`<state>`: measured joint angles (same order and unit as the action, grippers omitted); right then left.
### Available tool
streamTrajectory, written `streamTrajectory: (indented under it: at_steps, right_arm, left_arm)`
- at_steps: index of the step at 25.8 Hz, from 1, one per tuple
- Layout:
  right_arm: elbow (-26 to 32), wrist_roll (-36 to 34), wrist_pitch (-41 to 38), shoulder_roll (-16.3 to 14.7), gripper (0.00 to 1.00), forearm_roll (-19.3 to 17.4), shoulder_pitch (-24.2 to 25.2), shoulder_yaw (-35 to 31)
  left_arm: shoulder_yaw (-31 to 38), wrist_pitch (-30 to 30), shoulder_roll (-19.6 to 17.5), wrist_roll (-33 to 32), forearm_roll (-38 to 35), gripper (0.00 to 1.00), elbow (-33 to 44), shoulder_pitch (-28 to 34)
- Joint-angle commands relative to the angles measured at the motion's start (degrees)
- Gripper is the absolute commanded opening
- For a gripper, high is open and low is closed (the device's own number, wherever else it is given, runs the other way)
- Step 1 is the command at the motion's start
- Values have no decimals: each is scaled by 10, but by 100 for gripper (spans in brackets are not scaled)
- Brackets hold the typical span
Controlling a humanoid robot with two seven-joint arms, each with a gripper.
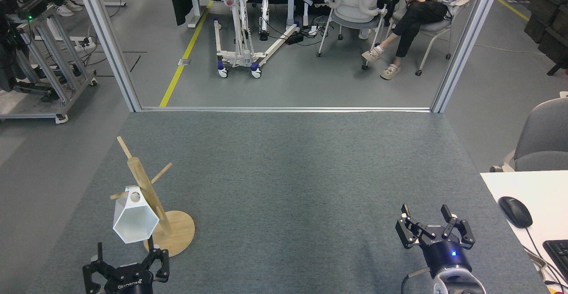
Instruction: Hang cup on storage rack
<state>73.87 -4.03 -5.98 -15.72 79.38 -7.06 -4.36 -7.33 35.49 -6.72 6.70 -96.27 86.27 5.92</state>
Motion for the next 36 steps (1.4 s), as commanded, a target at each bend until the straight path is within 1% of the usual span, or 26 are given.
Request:
streamTrajectory:
  at_steps: [1,3,6,8,9,10,11,13,14,16,18,19,21,23,25,27,28,30,31,33,36]
  right_arm:
    - [59,3,0,2,99,0,3,0]
    - [86,3,0,3,99,0,17,0]
    - [95,3,0,3,99,0,22,-1]
    - [95,4,0,1,99,0,22,-3]
    - [95,4,0,0,99,0,22,-4]
    - [95,4,0,-1,99,0,22,-5]
    - [95,3,1,-2,99,0,21,-5]
    - [95,3,8,-8,99,-5,21,-5]
    - [95,3,11,-15,99,-5,21,-6]
    - [102,-2,11,-20,99,-5,25,-7]
    - [104,1,14,-21,99,-8,25,-10]
    - [104,1,18,-22,99,-9,24,-12]
    - [104,-1,29,-27,99,-10,23,-16]
    - [104,-3,32,-33,99,-12,23,-18]
    - [101,-2,33,-29,99,-14,21,-21]
    - [101,-1,32,-33,99,-16,20,-21]
    - [101,-1,31,-36,99,-17,20,-21]
    - [100,3,29,-36,99,-19,18,-21]
    - [98,3,30,-34,99,-24,18,-20]
    - [93,3,33,-29,99,-30,21,-17]
    - [93,3,34,-19,99,-29,29,-11]
  left_arm:
    - [0,0,0,-1,1,100,-2,12]
    - [0,0,4,-1,2,100,1,28]
    - [-7,-1,16,2,2,100,4,59]
    - [-33,-7,19,2,1,100,10,75]
    - [-49,-19,18,2,2,100,21,85]
    - [-66,-45,18,2,2,100,28,92]
    - [-85,-87,19,2,3,100,28,92]
    - [-117,-189,25,2,4,100,26,84]
    - [-131,-246,36,4,5,100,25,73]
    - [-143,-329,65,12,4,100,23,44]
    - [-142,-371,86,16,4,100,31,33]
    - [-142,-376,96,14,4,100,36,31]
    - [-142,-374,118,5,4,100,58,19]
    - [-142,-372,126,2,4,100,66,-1]
    - [-140,-362,134,-5,6,99,61,-43]
    - [-142,-316,138,-31,28,99,57,-85]
    - [-144,-283,139,-58,43,99,57,-101]
    - [-145,-226,142,-103,67,99,57,-126]
    - [-146,-206,142,-109,69,99,55,-137]
    - [-149,-184,143,-108,65,99,33,-157]
    - [-162,-165,143,-107,57,99,0,-182]
